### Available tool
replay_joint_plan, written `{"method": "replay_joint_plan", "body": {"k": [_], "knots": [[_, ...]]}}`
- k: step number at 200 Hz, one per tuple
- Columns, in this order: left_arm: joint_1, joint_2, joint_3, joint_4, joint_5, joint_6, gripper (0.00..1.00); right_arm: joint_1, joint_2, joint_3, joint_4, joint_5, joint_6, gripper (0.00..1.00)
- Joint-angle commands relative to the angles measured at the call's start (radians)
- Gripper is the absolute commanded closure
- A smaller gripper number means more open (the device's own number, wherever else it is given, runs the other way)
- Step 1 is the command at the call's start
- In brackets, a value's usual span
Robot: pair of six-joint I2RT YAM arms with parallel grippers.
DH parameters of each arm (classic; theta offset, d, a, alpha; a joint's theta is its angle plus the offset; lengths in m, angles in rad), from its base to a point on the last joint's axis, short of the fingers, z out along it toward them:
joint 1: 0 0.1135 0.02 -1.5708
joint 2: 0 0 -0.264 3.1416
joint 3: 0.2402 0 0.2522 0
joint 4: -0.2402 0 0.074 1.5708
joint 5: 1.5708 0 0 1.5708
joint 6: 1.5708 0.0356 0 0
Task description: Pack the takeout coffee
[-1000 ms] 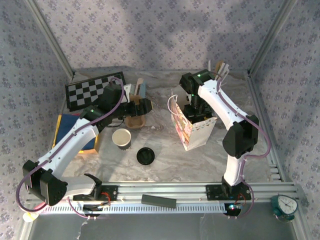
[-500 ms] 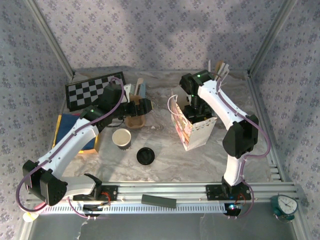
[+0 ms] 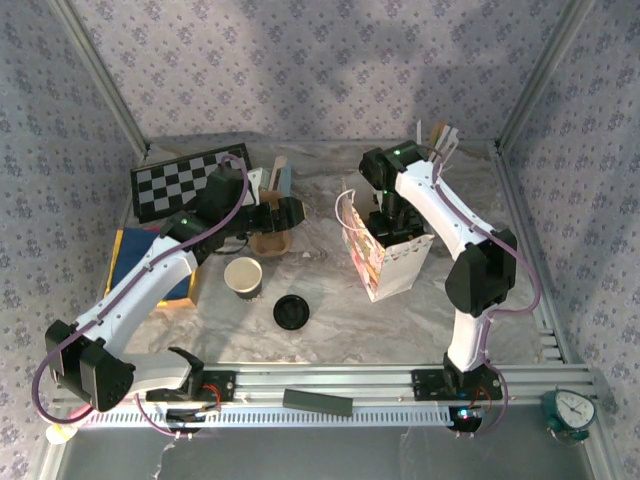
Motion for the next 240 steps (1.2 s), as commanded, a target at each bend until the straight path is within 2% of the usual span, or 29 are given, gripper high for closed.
{"method": "replay_joint_plan", "body": {"k": [1,240], "knots": [[0.005,-0.002,0.013,0.018,0.015,-0.001,0.00,-0.005,-0.021,-0.004,-0.049,0.001,-0.003,0.35],[0.006,0.013,0.022,0.020,0.016,0.000,0.00,-0.010,-0.012,0.003,-0.047,0.000,-0.010,0.35]]}}
